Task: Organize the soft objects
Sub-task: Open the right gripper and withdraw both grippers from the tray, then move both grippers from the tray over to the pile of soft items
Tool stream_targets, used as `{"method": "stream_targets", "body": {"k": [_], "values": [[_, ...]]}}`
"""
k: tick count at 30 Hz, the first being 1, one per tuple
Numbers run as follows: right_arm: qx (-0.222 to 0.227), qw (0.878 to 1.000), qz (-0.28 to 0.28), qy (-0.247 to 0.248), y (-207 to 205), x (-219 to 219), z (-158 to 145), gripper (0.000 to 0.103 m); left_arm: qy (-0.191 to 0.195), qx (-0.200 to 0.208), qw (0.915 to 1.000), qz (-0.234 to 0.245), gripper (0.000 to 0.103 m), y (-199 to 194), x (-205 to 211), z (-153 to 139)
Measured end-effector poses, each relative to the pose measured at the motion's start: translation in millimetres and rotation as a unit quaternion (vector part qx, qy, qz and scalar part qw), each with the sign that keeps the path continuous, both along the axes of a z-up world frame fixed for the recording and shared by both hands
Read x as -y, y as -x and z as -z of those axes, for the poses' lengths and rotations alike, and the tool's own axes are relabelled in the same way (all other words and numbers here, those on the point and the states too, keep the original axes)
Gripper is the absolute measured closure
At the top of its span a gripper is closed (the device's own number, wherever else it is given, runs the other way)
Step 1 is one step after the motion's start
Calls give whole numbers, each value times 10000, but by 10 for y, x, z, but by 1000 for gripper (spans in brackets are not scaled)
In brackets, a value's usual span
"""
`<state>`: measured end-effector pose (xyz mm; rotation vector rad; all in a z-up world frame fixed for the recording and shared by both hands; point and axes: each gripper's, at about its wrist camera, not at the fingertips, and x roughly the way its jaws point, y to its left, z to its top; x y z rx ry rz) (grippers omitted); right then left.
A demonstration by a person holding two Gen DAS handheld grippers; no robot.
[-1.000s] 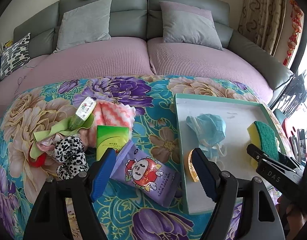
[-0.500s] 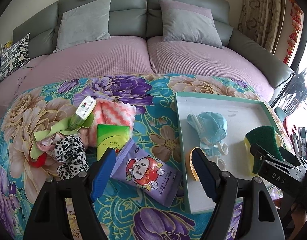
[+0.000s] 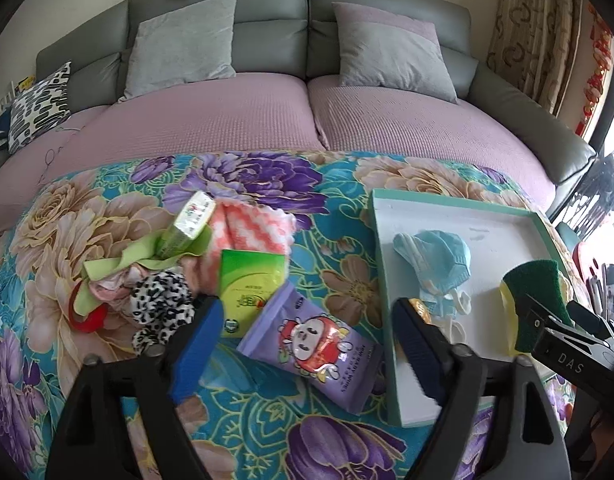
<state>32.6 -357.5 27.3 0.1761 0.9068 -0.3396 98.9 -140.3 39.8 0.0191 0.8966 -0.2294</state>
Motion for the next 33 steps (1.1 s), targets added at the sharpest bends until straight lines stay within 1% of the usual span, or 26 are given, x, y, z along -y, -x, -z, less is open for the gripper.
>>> {"method": "stream_targets", "body": {"k": [8,14,18,22,25,26,27,28,33], "values": [[23,9999,-135,74,-16,-161,-51,0,-32,164,9993,-326,11,4,-286,-95],[94,9995,-241,180,-50,-326,-113,0,-46,243,9972,-703,11,8,-604,-146],[101,9990,-330,284,-90,-485,-139,0,-67,320,9943,-1015,11,20,-866,-181],[145,9983,-478,312,-136,-684,-171,0,-67,394,9903,-1328,11,44,-1132,-207],[150,9970,-688,314,-190,-880,-174,0,-17,435,9874,-1523,10,61,-1307,-218],[144,9965,-754,331,-204,-947,-171,0,-5,445,9867,-1564,8,66,-1351,-220],[132,9959,-821,346,-224,-1021,-166,0,-4,459,9858,-1616,4,70,-1413,-218],[124,9954,-884,351,-239,-1090,-160,0,-11,469,9852,-1647,2,78,-1452,-219],[86,9925,-1142,429,-311,-1401,-144,0,-29,485,9815,-1853,2,110,-1675,-203]]}}
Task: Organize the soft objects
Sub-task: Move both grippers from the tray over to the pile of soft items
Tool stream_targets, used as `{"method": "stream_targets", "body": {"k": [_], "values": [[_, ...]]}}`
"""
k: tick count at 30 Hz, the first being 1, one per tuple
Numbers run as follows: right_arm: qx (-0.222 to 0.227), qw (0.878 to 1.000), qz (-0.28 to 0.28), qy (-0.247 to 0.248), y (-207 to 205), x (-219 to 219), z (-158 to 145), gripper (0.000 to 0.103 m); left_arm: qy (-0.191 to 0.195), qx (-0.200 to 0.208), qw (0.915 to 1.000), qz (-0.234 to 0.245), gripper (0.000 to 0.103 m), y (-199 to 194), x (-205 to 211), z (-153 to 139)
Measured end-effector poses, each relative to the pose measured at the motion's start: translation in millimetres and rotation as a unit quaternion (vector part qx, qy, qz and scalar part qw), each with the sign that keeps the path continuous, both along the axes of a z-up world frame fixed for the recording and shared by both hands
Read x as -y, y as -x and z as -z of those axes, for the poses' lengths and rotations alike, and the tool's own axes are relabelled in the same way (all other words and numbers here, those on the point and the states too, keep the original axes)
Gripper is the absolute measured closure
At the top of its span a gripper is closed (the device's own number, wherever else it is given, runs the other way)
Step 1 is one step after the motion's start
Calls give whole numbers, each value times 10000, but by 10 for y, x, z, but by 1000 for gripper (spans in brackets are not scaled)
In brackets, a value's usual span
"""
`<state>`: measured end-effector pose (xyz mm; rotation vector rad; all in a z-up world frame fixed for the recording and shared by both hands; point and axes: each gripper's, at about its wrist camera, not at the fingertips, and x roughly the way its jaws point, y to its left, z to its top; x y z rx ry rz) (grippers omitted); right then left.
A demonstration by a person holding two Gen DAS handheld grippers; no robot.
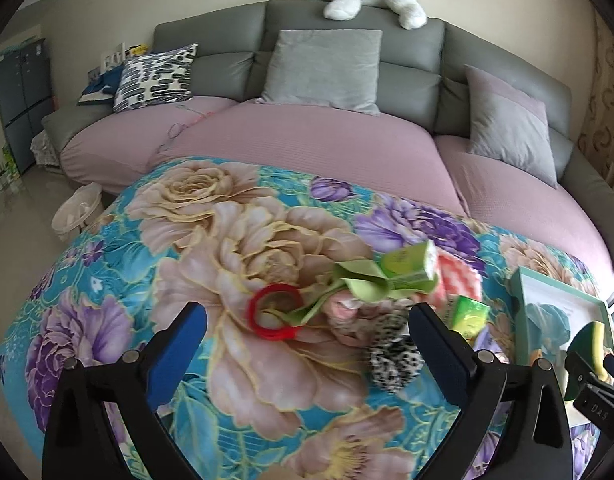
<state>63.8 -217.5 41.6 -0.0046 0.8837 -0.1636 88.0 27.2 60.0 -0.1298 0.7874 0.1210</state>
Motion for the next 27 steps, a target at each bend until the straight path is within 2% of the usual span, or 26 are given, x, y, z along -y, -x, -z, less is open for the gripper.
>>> {"method": "stream_targets", "body": {"k": [14,22,27], "values": [[-30,9987,-471,207,-97,-617,20,0,22,39,9987,-508,2,30,-542,88],[-78,9976,-575,364,-158,-694,11,0,-22,12,9974,-724,2,-27,-688,204],[-65,9973,-649,344,-238,-709,-1,0,-51,-95,9980,-626,2,-129,-641,312]]}}
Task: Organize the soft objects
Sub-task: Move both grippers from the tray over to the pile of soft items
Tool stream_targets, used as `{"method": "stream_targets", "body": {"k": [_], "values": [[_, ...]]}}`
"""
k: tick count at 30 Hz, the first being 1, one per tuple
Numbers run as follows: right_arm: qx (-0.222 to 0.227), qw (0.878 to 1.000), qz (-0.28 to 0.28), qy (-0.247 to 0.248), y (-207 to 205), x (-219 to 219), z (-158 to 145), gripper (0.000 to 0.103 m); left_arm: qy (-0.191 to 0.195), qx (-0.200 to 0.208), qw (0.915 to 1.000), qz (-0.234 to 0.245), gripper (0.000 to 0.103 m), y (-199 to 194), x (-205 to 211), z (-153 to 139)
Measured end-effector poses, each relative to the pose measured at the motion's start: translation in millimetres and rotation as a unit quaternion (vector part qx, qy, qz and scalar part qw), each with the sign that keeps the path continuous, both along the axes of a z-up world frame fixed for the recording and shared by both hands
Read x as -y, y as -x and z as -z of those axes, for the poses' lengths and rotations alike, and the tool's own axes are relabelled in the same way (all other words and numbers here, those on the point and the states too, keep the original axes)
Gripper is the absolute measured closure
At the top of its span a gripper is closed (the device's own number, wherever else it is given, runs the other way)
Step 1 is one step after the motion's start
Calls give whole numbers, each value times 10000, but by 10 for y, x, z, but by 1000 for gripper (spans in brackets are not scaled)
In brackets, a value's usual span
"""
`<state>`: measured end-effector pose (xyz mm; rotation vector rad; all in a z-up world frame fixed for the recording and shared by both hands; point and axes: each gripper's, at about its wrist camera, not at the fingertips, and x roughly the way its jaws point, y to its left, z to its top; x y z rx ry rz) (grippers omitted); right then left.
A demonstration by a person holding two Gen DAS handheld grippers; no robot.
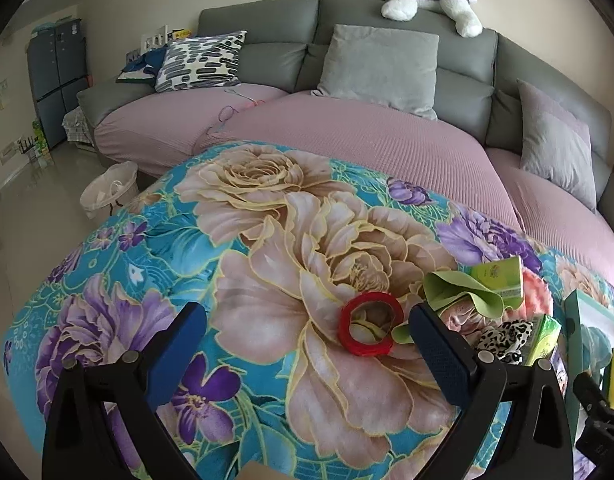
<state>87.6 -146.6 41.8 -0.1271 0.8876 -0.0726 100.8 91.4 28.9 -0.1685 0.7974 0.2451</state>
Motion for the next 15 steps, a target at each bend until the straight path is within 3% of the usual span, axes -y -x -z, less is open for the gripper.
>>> {"method": "stream_targets", "body": {"k": [15], "values": [[44,9999,-60,-134,-203,35,-42,0,76,-100,9993,339,2,-235,142,122]]}}
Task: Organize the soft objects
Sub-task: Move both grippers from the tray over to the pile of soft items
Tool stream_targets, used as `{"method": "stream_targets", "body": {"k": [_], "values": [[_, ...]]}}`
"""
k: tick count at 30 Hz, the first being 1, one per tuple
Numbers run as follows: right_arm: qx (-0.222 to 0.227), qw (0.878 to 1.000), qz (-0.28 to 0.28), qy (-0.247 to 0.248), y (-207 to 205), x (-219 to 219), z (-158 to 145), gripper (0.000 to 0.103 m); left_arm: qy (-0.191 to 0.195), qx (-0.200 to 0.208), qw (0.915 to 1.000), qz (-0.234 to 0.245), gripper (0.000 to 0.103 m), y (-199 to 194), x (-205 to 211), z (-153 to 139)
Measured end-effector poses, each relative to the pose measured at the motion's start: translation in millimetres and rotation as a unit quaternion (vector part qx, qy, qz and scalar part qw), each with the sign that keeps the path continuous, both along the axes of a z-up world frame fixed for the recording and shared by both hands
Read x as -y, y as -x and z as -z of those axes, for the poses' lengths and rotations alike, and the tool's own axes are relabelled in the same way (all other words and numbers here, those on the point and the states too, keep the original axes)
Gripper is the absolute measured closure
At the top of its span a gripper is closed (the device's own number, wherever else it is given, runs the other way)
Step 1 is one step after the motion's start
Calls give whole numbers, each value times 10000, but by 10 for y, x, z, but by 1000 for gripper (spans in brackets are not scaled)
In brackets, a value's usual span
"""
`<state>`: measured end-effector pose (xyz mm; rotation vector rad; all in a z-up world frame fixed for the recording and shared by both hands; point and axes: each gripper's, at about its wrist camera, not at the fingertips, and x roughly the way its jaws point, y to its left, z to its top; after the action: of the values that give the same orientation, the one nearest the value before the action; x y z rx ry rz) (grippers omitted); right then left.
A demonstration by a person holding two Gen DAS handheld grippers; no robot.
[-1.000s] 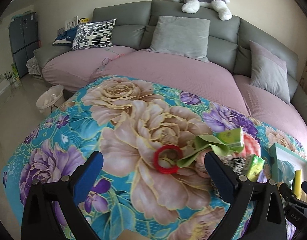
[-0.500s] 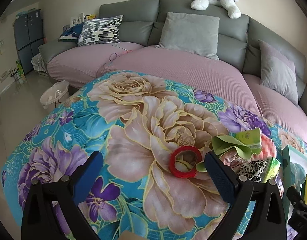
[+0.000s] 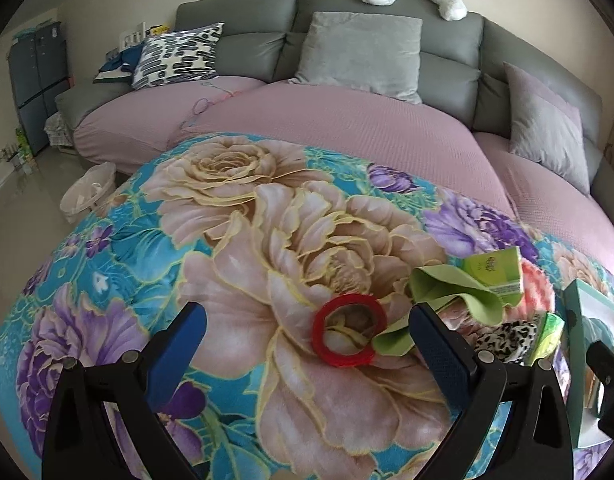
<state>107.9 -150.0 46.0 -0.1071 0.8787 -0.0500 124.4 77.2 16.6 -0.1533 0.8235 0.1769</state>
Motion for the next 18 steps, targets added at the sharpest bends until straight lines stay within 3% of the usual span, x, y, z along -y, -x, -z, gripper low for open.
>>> {"method": "stream_targets", "body": {"k": [10,13,18], "values": [[-111,9996,-10,-246,-44,95,101,0,-113,-34,9981,597,2,-80,276,-15],[-148,9995,43,-276,-53,159,121,0,155,-56,9961,865,2,-96,354,-40],[-198,9991,167,-336,-72,276,159,0,414,108,9953,872,2,-197,452,-103]]}}
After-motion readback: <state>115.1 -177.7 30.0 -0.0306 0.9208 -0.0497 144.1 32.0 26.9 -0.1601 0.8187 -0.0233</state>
